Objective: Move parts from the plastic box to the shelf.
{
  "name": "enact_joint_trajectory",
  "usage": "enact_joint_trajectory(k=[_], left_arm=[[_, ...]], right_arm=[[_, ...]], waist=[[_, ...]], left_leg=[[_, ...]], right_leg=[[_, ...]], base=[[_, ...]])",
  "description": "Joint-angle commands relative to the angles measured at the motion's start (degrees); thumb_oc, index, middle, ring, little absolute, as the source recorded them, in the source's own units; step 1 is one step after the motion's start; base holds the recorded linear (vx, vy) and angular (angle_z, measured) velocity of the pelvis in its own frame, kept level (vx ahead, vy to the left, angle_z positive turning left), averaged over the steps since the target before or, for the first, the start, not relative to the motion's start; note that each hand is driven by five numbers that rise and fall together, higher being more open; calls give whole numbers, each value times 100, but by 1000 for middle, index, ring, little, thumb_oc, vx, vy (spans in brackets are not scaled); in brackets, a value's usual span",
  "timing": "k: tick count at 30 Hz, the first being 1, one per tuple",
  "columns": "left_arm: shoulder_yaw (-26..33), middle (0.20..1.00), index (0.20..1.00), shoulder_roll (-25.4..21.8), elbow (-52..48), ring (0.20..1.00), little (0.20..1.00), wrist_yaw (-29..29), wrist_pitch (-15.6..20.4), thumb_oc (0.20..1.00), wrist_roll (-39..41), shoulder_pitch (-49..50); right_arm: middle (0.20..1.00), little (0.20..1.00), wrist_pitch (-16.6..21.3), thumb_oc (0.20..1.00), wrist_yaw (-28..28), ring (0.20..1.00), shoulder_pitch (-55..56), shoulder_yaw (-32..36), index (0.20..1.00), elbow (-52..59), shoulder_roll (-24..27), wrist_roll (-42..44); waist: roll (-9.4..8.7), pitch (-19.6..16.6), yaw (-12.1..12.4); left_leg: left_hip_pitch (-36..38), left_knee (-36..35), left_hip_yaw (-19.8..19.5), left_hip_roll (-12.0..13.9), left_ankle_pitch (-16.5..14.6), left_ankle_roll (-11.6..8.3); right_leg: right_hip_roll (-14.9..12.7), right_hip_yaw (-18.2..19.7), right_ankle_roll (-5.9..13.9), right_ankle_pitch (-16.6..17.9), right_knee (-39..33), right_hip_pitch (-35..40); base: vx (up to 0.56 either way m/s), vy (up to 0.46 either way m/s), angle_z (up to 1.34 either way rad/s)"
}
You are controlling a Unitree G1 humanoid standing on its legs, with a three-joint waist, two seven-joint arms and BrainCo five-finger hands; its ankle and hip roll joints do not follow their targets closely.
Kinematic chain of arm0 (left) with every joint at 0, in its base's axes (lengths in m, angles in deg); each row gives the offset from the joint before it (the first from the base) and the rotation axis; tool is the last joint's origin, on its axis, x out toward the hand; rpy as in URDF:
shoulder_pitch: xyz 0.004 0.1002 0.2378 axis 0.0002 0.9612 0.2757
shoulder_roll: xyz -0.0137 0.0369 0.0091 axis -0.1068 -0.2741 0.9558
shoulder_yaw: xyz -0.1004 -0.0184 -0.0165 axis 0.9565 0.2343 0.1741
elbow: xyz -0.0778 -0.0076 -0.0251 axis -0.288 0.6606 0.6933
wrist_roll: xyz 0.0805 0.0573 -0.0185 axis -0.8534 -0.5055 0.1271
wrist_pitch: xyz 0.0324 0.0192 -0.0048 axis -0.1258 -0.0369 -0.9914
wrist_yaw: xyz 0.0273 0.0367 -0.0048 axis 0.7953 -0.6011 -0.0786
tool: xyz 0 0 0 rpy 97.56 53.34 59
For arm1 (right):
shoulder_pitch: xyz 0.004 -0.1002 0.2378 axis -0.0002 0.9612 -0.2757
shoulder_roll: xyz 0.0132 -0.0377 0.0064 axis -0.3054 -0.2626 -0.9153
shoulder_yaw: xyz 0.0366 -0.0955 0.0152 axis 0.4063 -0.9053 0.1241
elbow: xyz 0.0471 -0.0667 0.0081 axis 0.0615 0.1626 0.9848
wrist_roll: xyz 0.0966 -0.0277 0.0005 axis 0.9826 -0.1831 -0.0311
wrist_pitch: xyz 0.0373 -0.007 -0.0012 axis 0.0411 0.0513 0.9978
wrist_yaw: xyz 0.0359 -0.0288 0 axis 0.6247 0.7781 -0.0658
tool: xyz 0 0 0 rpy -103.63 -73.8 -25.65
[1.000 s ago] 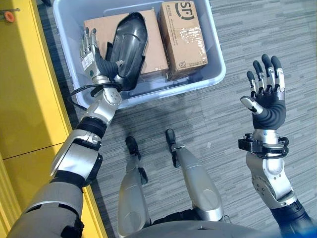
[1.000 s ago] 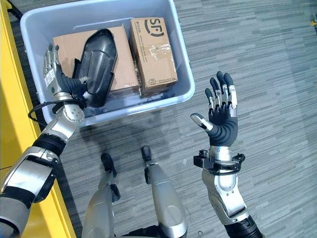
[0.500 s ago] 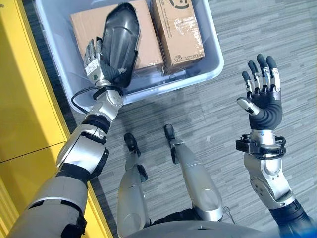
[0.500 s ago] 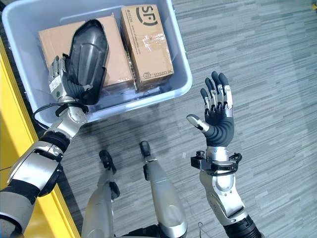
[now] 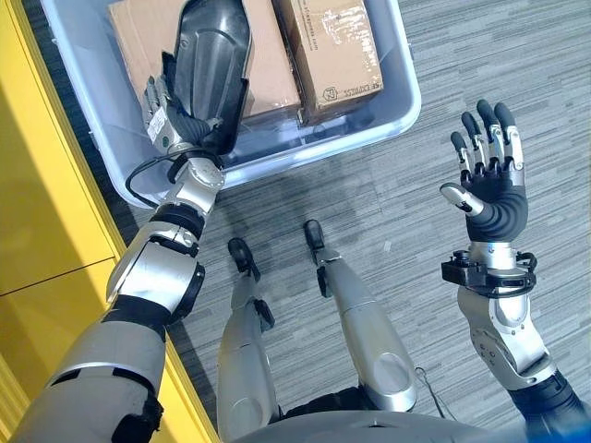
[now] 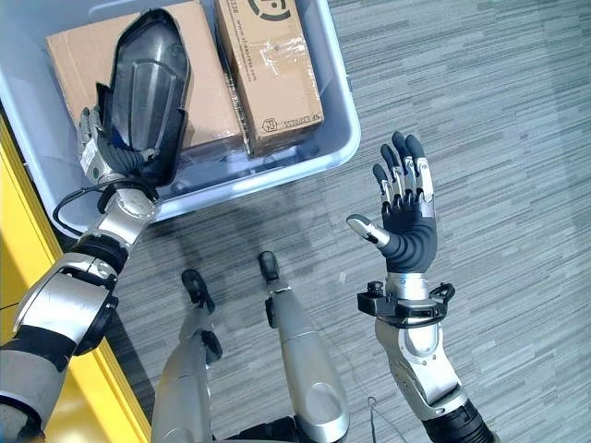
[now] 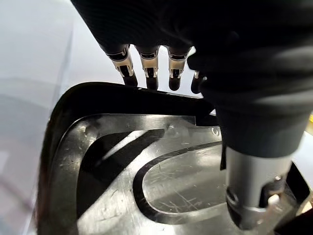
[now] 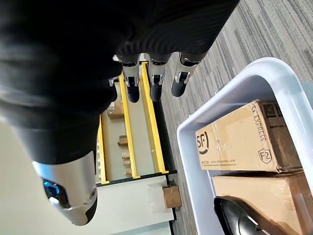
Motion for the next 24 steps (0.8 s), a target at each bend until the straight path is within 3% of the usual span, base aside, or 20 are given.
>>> enact_joint_trajectory(k=[1, 8, 24], left_arm=[[304, 1000, 1000, -234, -15, 1000, 1000, 312, 192, 1000, -46, -134], [291, 1000, 1000, -200, -565, 1000, 1000, 555, 328, 1000, -226, 3], [485, 1000, 1000, -266, -489, 1000, 1000, 619, 437, 1000, 123, -131]], right_arm=[[1000, 1000, 505, 1000, -62, 1000, 134, 409, 1000, 462, 152, -1], [1000, 1000, 541, 1000, -143, 1000, 160, 519, 1000, 474, 183, -114], [1000, 1000, 507, 1000, -94, 1000, 105, 472, 1000, 456, 240, -38]], waist=[[-119, 0, -19], [-88, -1, 25], [-103, -1, 38]], left_leg=[[618, 782, -107, 751, -745, -477], [547, 843, -148, 740, -777, -467], [408, 945, -208, 738, -791, -452]], right_leg=[[-345, 190, 832, 639, -512, -60], [-363, 173, 822, 635, -500, -79], [-343, 175, 803, 619, -455, -129]], base=[[0, 0, 0], [0, 0, 0], [0, 0, 0]])
